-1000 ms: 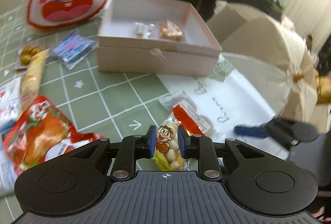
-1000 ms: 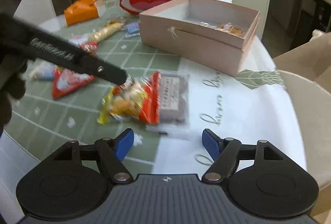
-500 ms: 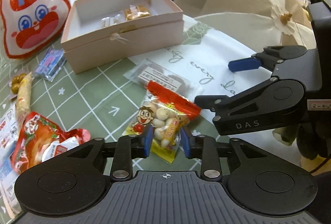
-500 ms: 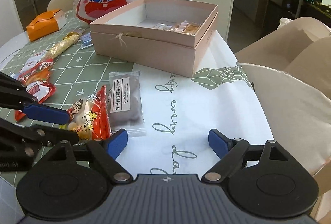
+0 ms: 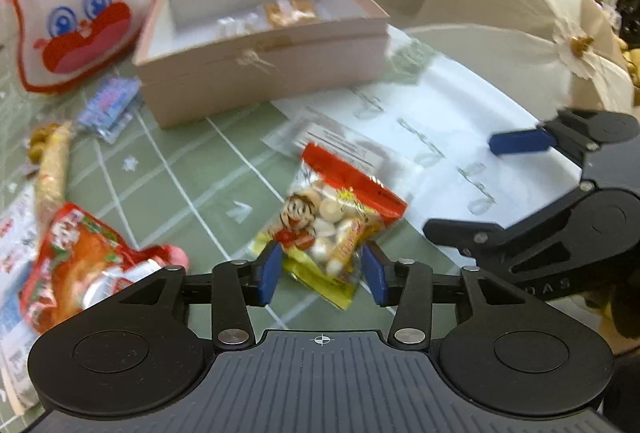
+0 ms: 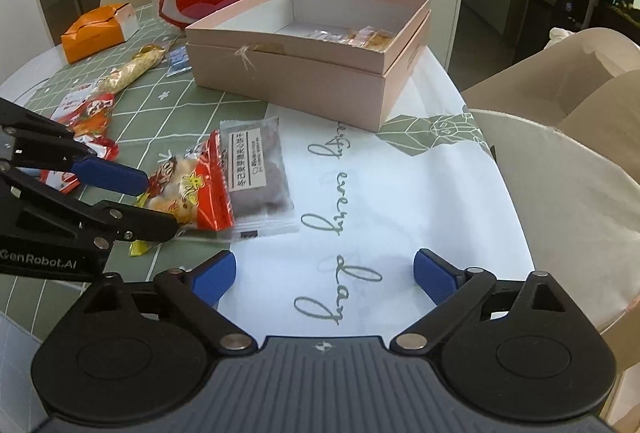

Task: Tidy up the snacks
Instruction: 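Grasp the yellow candy bag with the left gripper while the right holds the cookie packet, then carry both packets to the pink box and open both grippers inside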

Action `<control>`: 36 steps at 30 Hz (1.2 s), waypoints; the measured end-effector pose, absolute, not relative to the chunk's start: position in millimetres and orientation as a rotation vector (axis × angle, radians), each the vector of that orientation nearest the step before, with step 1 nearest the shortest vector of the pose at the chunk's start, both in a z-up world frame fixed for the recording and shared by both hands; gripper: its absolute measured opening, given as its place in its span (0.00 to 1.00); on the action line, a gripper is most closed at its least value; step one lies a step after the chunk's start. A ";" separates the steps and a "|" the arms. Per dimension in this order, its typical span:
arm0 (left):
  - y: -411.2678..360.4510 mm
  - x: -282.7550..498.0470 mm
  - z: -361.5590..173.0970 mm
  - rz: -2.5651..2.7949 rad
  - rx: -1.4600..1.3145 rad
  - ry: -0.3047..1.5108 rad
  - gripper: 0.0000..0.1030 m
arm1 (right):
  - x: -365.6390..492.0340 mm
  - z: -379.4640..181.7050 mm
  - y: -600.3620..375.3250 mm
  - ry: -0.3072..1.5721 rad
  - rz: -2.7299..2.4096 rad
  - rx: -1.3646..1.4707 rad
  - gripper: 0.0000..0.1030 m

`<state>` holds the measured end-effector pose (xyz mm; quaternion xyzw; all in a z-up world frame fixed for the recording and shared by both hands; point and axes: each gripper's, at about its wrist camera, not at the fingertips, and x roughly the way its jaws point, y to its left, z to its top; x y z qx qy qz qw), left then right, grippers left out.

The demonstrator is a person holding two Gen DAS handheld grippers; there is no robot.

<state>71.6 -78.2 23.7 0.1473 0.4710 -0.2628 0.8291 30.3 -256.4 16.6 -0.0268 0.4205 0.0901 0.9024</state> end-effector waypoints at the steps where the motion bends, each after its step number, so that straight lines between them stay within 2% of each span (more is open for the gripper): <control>1: -78.7 69.8 23.2 -0.570 0.313 1.007 0.49 | 28.5 16.6 -257.4 0.871 0.194 -0.059 0.94; 8: -74.2 63.5 39.8 -0.640 0.300 0.928 0.49 | 19.3 18.2 -266.3 0.892 0.210 -0.004 1.00; 14: -84.2 89.8 31.1 -0.695 0.333 0.967 0.51 | 2.1 13.5 -254.3 0.893 0.190 -0.081 1.00; 26: -107.0 93.6 17.9 -0.730 0.372 0.989 0.66 | -14.5 12.5 -250.6 0.867 0.218 -0.101 1.00; 32: -88.8 83.7 20.3 -0.602 0.289 0.987 0.62 | -8.6 15.5 -250.0 0.898 0.274 -0.125 1.00; 33: -78.1 79.3 22.0 -0.558 0.243 0.991 0.53 | -6.4 18.8 -251.3 0.907 0.293 -0.117 0.96; 34: -66.4 74.6 23.6 -0.515 0.191 0.997 0.53 | -4.7 23.2 -252.9 0.898 0.309 -0.104 0.93; 36: -47.2 65.7 24.2 -0.434 0.109 1.022 0.53 | 1.4 34.3 -254.1 0.852 0.322 -0.087 0.93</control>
